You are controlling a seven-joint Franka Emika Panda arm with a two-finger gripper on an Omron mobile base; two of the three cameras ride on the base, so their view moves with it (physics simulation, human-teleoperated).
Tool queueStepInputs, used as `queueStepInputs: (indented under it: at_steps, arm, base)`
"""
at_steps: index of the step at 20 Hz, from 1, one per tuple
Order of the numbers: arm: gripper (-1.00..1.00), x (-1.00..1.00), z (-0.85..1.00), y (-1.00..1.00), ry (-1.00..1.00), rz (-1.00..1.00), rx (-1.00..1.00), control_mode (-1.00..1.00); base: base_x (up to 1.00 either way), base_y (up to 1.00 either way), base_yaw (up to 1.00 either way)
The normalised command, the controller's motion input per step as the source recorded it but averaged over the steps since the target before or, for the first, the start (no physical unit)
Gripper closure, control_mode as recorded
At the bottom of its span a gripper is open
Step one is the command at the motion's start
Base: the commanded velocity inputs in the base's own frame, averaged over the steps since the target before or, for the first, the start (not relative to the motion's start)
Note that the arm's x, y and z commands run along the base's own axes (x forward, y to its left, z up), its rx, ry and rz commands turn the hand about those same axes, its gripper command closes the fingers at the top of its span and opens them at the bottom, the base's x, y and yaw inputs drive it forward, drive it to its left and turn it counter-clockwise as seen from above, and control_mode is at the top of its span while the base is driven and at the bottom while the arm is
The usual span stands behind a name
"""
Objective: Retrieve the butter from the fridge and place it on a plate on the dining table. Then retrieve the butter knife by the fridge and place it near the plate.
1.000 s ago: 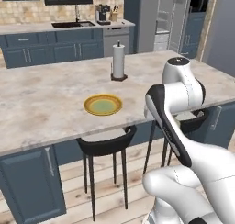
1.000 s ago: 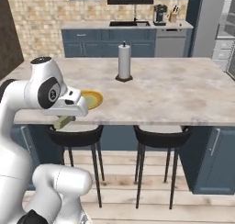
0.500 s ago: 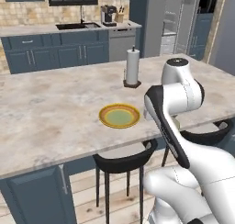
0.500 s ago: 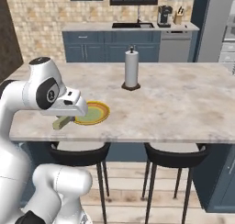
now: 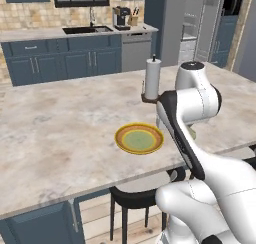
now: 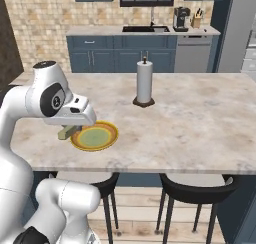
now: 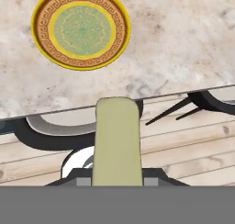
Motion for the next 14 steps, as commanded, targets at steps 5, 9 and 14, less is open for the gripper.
queueStepInputs:
  at_steps: [5, 9, 14]
  arm:
    - [1.00, 0.00, 0.00, 0.00, 0.00, 0.00, 0.00, 1.00]
    - [1.00, 0.00, 0.00, 0.00, 0.00, 0.00, 0.00, 1.00]
    - [1.00, 0.47, 0.00, 0.08, 0.00, 0.00, 0.00, -1.00]
  base:
    - [0.50, 0.27, 0.00]
    - [0.41, 0.18, 0.00]
    - [0.00, 0.00, 0.00]
